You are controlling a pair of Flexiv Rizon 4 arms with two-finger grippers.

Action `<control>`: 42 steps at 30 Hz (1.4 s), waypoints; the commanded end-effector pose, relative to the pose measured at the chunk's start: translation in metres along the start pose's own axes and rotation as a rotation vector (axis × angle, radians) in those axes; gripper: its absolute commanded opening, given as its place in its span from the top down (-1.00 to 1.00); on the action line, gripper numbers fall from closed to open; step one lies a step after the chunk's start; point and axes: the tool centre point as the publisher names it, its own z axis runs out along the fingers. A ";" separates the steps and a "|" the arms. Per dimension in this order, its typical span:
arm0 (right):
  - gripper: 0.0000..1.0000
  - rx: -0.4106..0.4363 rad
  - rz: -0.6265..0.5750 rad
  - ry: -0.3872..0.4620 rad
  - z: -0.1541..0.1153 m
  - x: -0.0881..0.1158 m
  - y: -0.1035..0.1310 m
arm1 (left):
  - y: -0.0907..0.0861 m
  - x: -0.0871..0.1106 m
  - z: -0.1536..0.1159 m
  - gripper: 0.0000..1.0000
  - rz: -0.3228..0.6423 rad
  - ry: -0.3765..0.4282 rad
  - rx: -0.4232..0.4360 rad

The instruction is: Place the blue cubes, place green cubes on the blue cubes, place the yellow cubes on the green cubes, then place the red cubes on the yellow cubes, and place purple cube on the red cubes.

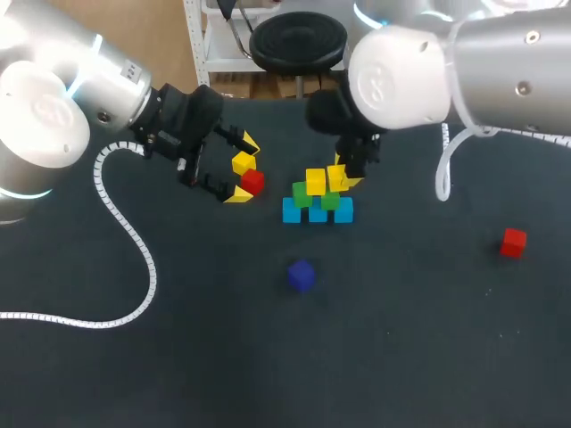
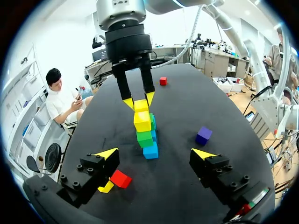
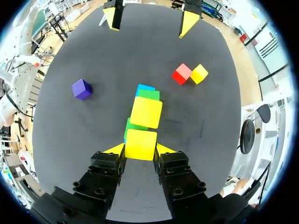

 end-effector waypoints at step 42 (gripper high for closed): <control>1.00 -0.030 0.017 0.002 0.004 -0.004 -0.007 | 0.002 -0.001 0.000 -1.00 -0.002 0.006 0.005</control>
